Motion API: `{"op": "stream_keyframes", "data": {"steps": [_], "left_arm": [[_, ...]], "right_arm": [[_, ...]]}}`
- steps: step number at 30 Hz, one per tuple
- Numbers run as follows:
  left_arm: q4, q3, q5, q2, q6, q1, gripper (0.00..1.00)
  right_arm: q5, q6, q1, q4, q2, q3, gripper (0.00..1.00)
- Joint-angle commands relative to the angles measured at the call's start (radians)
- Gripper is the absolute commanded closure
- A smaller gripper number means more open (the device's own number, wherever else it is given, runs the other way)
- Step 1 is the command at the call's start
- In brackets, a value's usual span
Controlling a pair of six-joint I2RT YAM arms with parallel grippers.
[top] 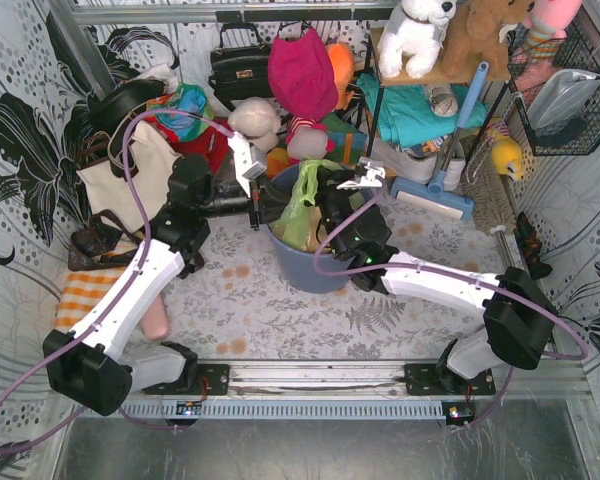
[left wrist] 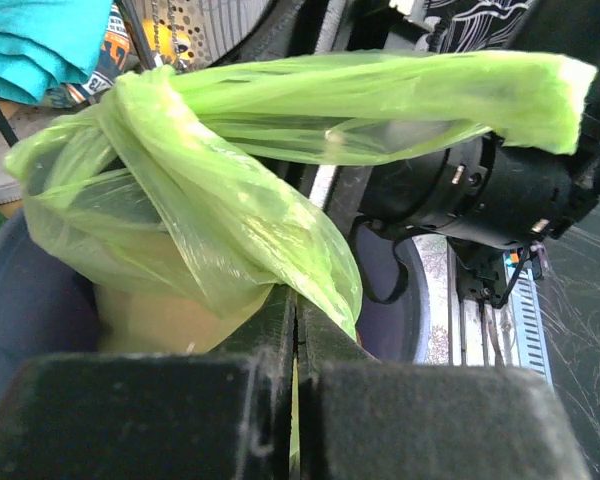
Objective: Tie the trash bag
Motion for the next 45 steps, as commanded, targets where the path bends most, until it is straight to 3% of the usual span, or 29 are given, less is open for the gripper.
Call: {"op": "stream_keyframes", "data": {"steps": [1,15,33,39,45], "left_arm": [[-0.028,-0.022,-0.013,-0.033,0.02,-0.038,0.98],[0.021,-0.049,-0.089,-0.054,0.007,-0.047,0.98],[-0.064,-0.034,-0.099,-0.037,0.013,-0.074,0.96],[-0.04,-0.065,-0.304,-0.163,0.002,-0.074,0.65],[-0.026,-0.066,-0.438,-0.237,0.015,-0.074,0.57]], "right_arm": [[-0.146,0.105,-0.029,0.169,-0.015,-0.05,1.0],[-0.558,0.395,-0.076,0.233,-0.002,-0.123,1.0],[-0.559,0.346,-0.103,0.258,-0.01,-0.09,1.0],[-0.581,0.351,-0.103,0.275,-0.007,-0.101,1.0],[-0.584,0.352,-0.103,0.28,-0.018,-0.116,1.0]]}}
